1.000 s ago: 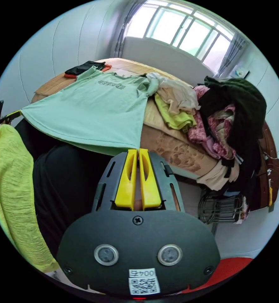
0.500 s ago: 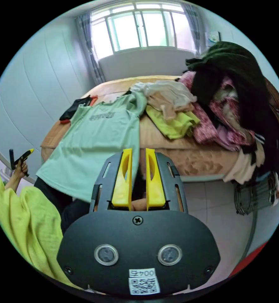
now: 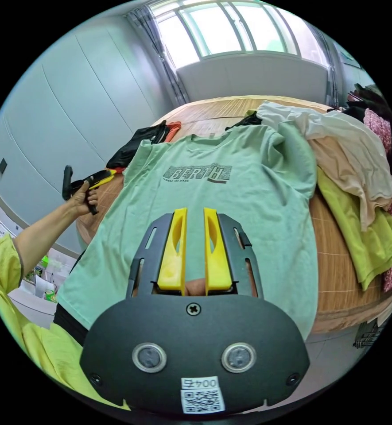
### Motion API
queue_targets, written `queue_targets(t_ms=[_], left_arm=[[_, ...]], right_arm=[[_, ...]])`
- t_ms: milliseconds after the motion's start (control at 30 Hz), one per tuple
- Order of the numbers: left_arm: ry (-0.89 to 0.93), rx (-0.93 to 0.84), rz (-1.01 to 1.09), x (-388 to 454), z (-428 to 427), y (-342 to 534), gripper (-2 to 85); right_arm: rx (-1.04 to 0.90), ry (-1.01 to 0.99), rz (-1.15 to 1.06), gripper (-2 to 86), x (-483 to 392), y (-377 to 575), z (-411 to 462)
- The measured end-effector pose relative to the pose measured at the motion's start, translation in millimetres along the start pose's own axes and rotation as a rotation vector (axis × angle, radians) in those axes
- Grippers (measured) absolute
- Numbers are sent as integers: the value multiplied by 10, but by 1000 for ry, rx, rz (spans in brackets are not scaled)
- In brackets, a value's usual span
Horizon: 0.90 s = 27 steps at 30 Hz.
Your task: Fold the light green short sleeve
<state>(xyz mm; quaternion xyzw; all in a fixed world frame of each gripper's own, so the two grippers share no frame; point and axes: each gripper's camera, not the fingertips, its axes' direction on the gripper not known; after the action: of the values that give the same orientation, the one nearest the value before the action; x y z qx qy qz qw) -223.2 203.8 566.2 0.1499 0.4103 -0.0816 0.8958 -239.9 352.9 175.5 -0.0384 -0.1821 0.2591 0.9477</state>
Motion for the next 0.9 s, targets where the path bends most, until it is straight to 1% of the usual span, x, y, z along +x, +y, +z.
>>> queue_targets(t_ms=[100, 167, 233, 300, 367, 433, 567, 633, 733, 800, 867, 900], left_arm=[[-5, -57, 30, 124, 176, -84, 114], [-11, -54, 37, 198, 206, -141, 113], [-25, -121, 63, 328, 296, -203, 91], [-60, -138, 67, 427, 303, -212, 50], [-35, -69, 39, 478, 186, -194, 40], [62, 12, -32, 520, -25, -170, 33], [52, 81, -47, 746, -326, -106, 27], [48, 113, -135, 816, -436, -13, 25], [91, 117, -216, 936, -431, 71, 23], [53, 126, -173, 1176, -454, 62, 23], [-1, 135, -66, 1538, -506, 16, 22], [-48, 150, 47, 1859, -555, -10, 21]], right_arm=[[-4, -20, 13, 67, -7, 107, 6], [-10, -24, 26, 65, 4, 179, -6], [-12, -21, 34, 63, 16, 220, -21], [-13, -9, 40, 59, 32, 249, -42], [-17, -1, 52, 53, 71, 268, -89], [-7, -10, 68, 52, 110, 277, -156], [12, -38, 100, 52, 181, 287, -303], [12, -44, 108, 52, 194, 288, -342], [10, -47, 116, 51, 194, 282, -395], [11, -42, 116, 51, 180, 274, -434], [13, -41, 112, 49, 154, 255, -500], [15, -40, 110, 49, 146, 250, -518]])
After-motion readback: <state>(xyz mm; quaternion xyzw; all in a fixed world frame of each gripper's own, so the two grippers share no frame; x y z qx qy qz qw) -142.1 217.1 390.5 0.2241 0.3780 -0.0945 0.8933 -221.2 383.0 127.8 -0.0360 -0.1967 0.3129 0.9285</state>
